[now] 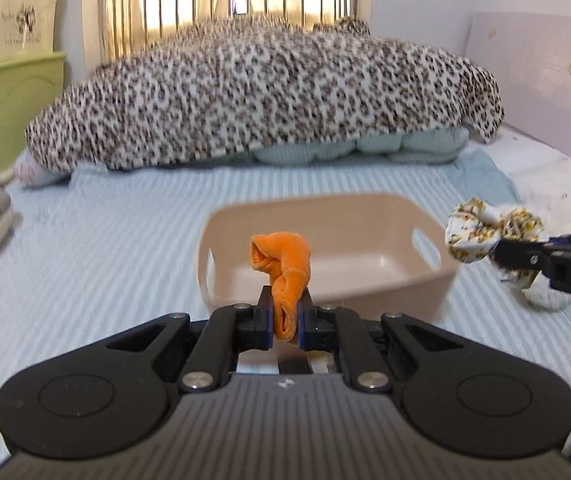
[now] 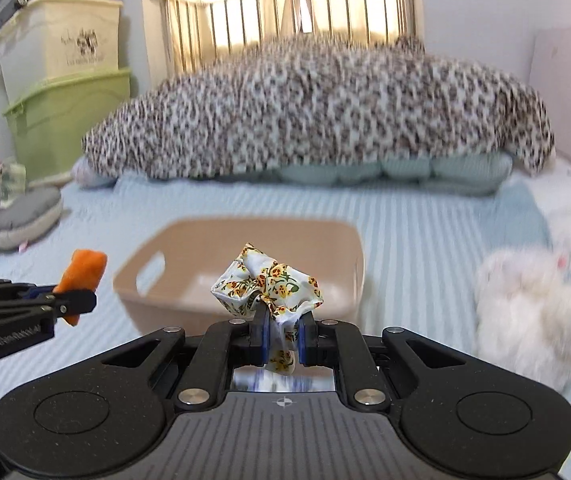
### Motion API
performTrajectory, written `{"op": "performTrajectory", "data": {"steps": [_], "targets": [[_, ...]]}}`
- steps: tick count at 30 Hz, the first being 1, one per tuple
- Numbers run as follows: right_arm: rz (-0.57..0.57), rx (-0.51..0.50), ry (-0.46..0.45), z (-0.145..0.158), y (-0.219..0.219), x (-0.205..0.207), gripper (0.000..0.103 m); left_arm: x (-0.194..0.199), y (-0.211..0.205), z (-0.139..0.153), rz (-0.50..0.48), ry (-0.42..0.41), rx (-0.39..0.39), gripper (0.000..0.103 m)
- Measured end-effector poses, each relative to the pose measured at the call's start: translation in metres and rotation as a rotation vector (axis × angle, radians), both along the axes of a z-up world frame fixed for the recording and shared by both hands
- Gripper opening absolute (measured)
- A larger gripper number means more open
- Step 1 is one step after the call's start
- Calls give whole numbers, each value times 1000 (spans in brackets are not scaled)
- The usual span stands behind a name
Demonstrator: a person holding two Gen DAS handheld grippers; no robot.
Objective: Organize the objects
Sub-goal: 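Lift the sock with the left tool while the right tool carries the scrunchie over the basket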
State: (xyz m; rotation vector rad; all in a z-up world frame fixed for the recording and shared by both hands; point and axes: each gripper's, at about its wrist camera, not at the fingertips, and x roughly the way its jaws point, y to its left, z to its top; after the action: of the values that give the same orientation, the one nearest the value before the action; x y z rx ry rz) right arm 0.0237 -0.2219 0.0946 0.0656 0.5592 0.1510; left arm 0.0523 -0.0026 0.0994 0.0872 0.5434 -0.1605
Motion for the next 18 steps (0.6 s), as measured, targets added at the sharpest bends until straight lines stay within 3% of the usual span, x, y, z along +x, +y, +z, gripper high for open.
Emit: {"op": "performTrajectory", "data": {"steps": [4, 9, 13, 18], "targets": [[-8, -27, -61, 19, 2, 21, 12, 30, -7, 11, 0, -18, 2, 12], [-22, -30, -82, 27, 9, 60, 12, 78, -10, -1, 35, 26, -13, 12], [-25, -34, -47, 17, 17, 94, 12, 113, -11, -26, 55, 105, -39, 12], [-24, -53, 50, -15, 27, 129, 12, 144, -16, -59, 71, 189, -10, 13]]}}
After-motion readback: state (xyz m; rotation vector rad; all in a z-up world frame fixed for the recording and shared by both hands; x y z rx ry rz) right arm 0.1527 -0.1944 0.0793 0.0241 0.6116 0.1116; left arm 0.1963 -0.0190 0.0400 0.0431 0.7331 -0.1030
